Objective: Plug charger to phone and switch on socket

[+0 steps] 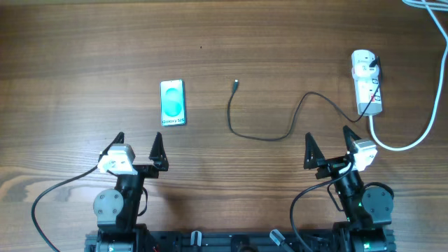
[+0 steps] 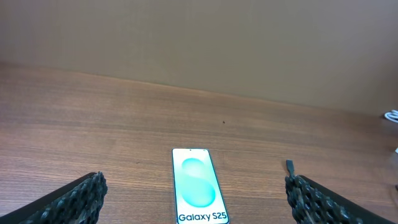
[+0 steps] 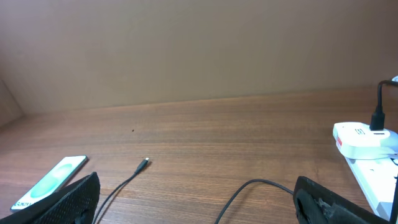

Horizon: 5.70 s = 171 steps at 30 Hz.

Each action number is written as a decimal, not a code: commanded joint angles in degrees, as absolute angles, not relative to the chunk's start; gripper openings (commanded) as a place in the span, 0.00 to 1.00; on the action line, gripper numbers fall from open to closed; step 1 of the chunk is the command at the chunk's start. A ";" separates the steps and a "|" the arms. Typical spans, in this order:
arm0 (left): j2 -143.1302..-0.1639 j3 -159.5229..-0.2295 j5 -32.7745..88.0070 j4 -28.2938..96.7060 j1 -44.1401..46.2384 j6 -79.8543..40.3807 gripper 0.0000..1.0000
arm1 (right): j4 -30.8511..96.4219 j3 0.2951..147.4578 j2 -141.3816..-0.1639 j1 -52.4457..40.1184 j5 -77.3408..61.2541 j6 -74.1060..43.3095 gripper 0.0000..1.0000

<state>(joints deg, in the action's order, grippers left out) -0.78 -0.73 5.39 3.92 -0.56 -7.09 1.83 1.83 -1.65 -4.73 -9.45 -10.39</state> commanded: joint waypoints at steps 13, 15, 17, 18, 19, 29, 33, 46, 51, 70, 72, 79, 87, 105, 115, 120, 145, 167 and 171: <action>-0.38 -0.34 4.82 4.08 -0.97 -6.22 1.00 | 1.58 1.41 -1.93 -4.91 -10.13 -10.52 1.00; -0.38 -0.34 4.82 4.08 -0.97 -6.22 1.00 | 1.58 1.41 -1.93 -4.91 -9.43 -9.74 1.00; -0.38 -0.34 4.82 4.08 -0.97 -6.22 1.00 | 1.78 1.41 -1.96 -4.91 -7.27 -8.56 1.00; -0.38 -0.34 4.82 4.08 -0.97 -6.22 1.00 | 1.78 1.41 -1.96 -4.91 -7.29 -8.56 1.00; -0.38 -0.34 4.82 4.05 -0.97 -6.22 1.00 | 1.78 1.41 -1.96 -4.91 -7.29 -8.56 1.00; -0.38 -0.34 4.82 4.05 -0.97 -6.22 1.00 | 1.72 1.41 -1.96 -4.91 -7.29 -9.15 1.00; -0.38 -0.34 4.97 3.68 -0.97 -6.66 1.00 | 1.50 1.41 -1.93 -4.91 -6.85 -9.23 1.00; -0.38 -0.34 5.04 3.64 -0.97 -7.92 1.00 | -1.65 2.61 -1.96 -4.91 -10.85 -8.95 1.00; -0.93 -2.50 5.04 4.38 -0.97 -7.92 1.00 | -1.65 6.09 -5.69 -4.91 -12.12 -8.97 1.00; -59.64 -66.00 6.98 44.93 -0.97 -7.94 1.00 | 26.48 50.00 -46.04 -4.91 -16.38 -5.91 1.00; -68.25 -76.86 7.01 54.72 -0.97 -7.94 1.00 | 31.07 55.16 -49.56 -4.91 -16.40 -6.00 0.99; -88.84 -96.44 13.13 70.35 -0.97 -7.92 1.00 | 51.72 73.82 -65.89 -4.91 -16.38 -5.89 1.00; -96.53 -96.38 13.61 69.28 -0.01 -11.46 1.00 | 58.30 84.51 -79.20 -4.91 -17.02 -2.26 1.00; -119.04 -96.31 -1.83 62.72 9.37 -8.67 1.00 | 58.15 84.29 -79.72 -4.91 -16.73 -4.47 1.00; -121.86 -93.36 -1.80 57.60 9.37 -4.67 1.00 | 58.87 84.29 -80.42 -4.91 -16.34 -4.49 1.00; -121.89 -89.60 -1.80 53.54 9.32 -4.69 1.00 | 59.11 84.29 -80.42 -4.91 -16.34 -4.47 1.00; -122.06 -82.35 0.40 46.52 8.88 -9.93 0.70 | 59.40 84.29 -80.42 -4.91 -16.34 -4.56 1.00; -109.80 -95.07 0.56 58.13 8.84 -23.27 0.52 | 58.54 84.29 -80.42 -4.91 -16.36 -4.69 1.00; -107.44 -95.09 0.56 57.54 8.84 -27.49 0.44 | 58.57 84.29 -80.42 -4.91 -16.38 -4.71 1.00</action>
